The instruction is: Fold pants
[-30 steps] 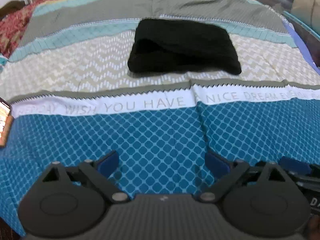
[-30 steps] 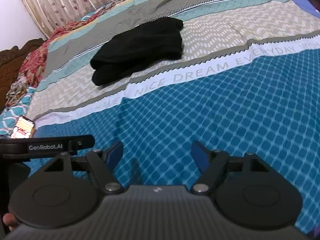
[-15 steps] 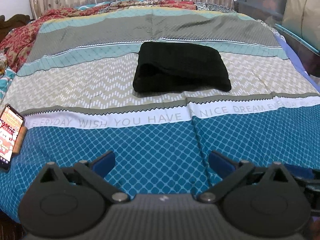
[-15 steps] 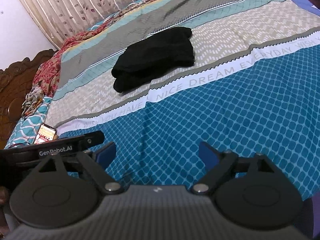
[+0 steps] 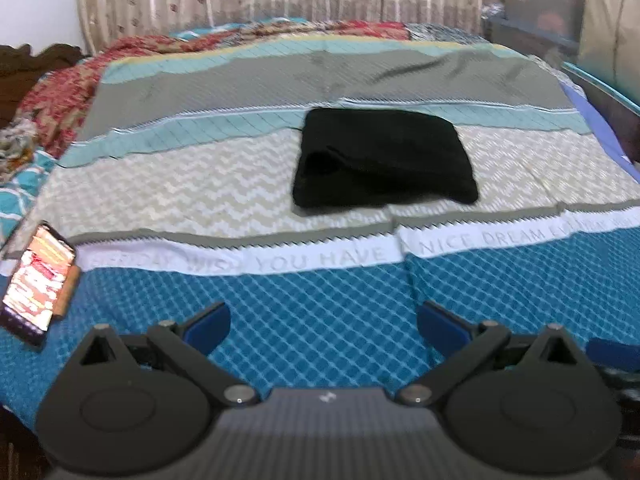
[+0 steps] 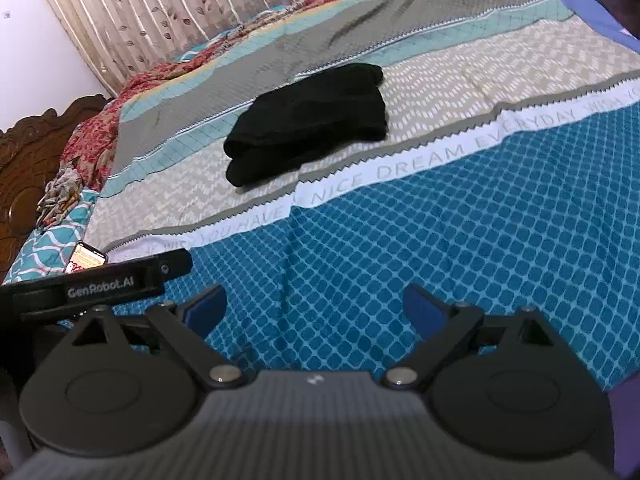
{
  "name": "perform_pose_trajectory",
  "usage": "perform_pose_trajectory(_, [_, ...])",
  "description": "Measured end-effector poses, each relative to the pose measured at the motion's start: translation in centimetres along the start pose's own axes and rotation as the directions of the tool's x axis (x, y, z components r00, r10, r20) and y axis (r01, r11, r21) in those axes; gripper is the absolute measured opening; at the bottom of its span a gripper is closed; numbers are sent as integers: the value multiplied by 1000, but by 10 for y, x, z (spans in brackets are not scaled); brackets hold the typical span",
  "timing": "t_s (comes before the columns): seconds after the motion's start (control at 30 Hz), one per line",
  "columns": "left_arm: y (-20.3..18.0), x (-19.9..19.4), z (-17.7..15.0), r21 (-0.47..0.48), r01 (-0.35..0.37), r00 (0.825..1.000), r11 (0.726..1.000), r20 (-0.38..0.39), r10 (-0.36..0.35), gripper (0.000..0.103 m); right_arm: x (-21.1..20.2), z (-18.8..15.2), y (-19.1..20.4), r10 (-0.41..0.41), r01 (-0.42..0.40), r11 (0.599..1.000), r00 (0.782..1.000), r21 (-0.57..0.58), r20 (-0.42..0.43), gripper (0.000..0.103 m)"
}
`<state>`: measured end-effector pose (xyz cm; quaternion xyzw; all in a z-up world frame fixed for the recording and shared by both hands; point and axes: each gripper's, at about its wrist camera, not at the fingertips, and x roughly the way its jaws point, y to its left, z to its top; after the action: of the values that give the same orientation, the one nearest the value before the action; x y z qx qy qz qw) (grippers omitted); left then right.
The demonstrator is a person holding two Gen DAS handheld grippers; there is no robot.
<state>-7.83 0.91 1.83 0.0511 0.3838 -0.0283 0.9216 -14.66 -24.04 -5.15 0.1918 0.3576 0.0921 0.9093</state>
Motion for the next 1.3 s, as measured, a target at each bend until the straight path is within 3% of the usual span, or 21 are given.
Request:
perform_pose_trajectory(0.27, [6, -15, 10, 4, -80, 994, 997, 79, 80, 103, -18, 29, 13, -29, 28, 1000, 996, 12, 83, 97])
perform_pose_trajectory(0.4, [11, -22, 14, -18, -108, 990, 994, 92, 109, 103, -19, 26, 23, -21, 21, 1000, 997, 3, 68, 100])
perform_pose_trajectory(0.6, [13, -23, 14, -10, -108, 991, 994, 79, 108, 103, -14, 17, 28, -15, 15, 1000, 1000, 8, 20, 101])
perform_pose_trajectory(1.03, [8, -15, 5, 23, -71, 997, 997, 23, 71, 103, -13, 15, 31, -38, 38, 999, 999, 23, 10, 101])
perform_pose_trajectory(1.3, [6, -3, -3, 27, -68, 995, 997, -69, 70, 103, -9, 13, 30, -38, 39, 999, 999, 33, -13, 101])
